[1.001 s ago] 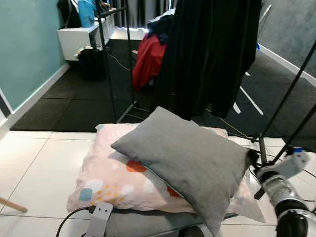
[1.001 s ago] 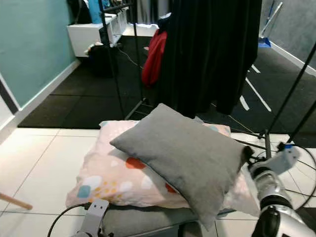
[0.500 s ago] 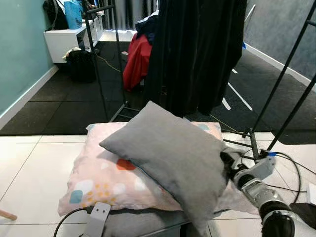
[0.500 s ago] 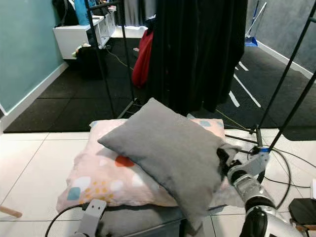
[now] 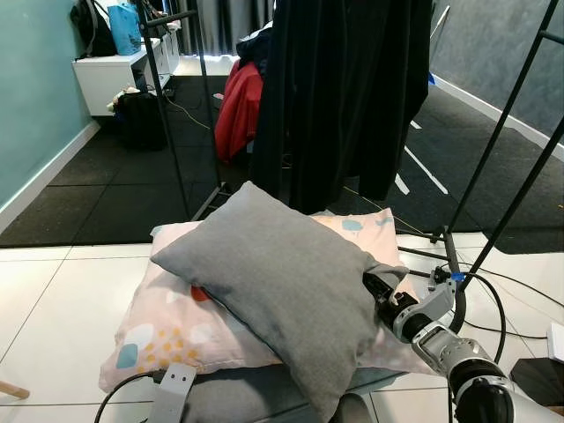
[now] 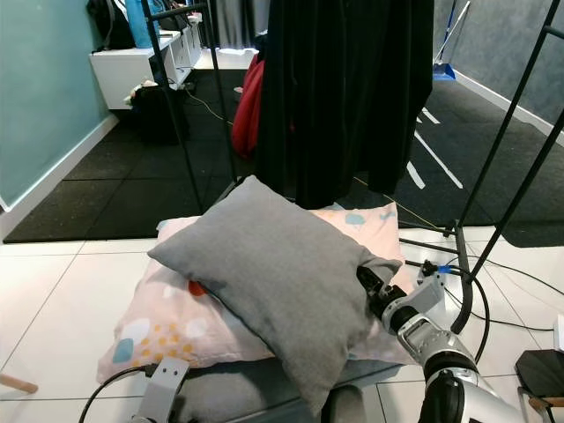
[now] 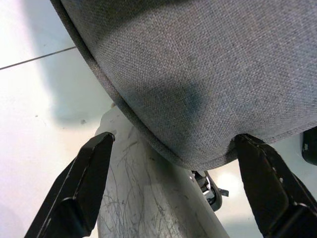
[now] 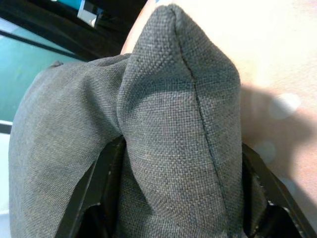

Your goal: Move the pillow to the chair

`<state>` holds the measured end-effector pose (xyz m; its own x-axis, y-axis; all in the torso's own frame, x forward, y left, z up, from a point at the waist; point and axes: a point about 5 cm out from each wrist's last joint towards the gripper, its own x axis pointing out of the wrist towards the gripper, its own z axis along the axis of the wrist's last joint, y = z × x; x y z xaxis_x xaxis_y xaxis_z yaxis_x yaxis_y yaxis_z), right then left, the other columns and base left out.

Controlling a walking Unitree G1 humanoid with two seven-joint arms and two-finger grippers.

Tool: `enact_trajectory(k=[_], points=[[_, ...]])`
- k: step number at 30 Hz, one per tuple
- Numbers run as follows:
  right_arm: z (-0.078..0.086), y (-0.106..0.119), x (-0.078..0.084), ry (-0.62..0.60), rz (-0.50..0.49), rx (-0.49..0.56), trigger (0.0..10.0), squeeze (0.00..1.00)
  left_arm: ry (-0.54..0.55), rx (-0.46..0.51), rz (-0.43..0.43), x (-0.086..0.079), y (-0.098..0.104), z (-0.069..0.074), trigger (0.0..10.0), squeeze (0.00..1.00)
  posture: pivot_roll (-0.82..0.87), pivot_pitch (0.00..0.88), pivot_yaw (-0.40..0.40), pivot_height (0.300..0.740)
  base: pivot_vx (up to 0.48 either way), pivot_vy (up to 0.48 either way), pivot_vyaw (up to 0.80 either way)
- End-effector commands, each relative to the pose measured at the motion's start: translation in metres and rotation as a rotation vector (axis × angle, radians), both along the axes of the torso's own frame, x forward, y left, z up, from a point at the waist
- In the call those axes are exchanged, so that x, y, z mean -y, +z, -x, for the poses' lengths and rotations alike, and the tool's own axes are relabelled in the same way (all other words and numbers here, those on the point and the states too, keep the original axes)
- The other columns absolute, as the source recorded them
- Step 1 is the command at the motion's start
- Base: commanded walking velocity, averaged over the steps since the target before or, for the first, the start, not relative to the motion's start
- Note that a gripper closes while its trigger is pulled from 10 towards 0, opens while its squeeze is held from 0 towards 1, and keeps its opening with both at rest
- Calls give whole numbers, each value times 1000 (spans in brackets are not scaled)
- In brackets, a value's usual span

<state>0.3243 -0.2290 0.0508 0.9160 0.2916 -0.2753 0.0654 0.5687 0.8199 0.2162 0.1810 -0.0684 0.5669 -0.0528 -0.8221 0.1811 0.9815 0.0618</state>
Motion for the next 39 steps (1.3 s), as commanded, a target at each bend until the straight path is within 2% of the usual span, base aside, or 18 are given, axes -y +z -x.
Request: enact_trajectory(k=[1,5,6,8,9,10,12,14,16,19,21,24,26,34,39], points=[[2,-5,-10,55,-2,-16,0,0,-17,12,0,4,1,-3,10000,0,-165,11,-60,525,0,0,0],[-2,5,-3,36,-32,67,0,0,-21,10,-1,5,1,-3,10000,0,-167,3,-58,525,0,0,0],[-5,13,1,26,-66,123,0,0,-24,8,-2,5,1,-3,10000,0,-167,0,-57,525,0,0,0],[-5,13,1,26,-66,123,0,0,-24,8,-2,5,1,-3,10000,0,-167,0,-57,525,0,0,0],[-7,20,4,21,-97,177,0,0,-26,7,-2,5,1,-2,10000,0,-168,0,-57,525,0,0,0],[-7,20,4,21,-97,177,0,0,-26,7,-2,5,1,-2,10000,0,-168,0,-57,525,0,0,0],[-17,42,10,18,-138,290,0,0,-31,2,-4,5,0,-2,10000,0,-170,0,-54,525,0,0,0],[-17,42,10,18,-138,290,0,0,-31,2,-4,5,0,-2,10000,0,-170,0,-54,525,0,0,0],[-23,55,12,20,-155,351,0,0,-33,0,-5,5,0,-1,10000,0,-171,0,-55,525,0,0,0],[-32,76,7,61,-167,448,0,0,-34,-2,-5,5,0,0,10000,0,-170,0,-55,525,0,0,0],[-35,80,3,91,-138,460,0,0,-34,-3,-6,5,0,0,10000,0,-170,0,-55,525,0,0,0],[-42,84,-18,210,0,463,0,0,-34,-2,-9,5,0,-1,10000,0,-172,0,-53,525,0,0,0],[-43,84,-21,222,16,465,0,0,-33,-2,-10,5,0,-1,10000,0,-172,0,-53,525,0,0,0],[-43,85,-37,302,-3,511,0,0,-18,3,-31,3,0,-1,10000,0,-161,0,-50,535,0,0,0],[-43,85,-40,318,-6,517,0,0,-9,4,-39,2,0,-1,10000,0,-158,0,-52,540,0,0,0]])
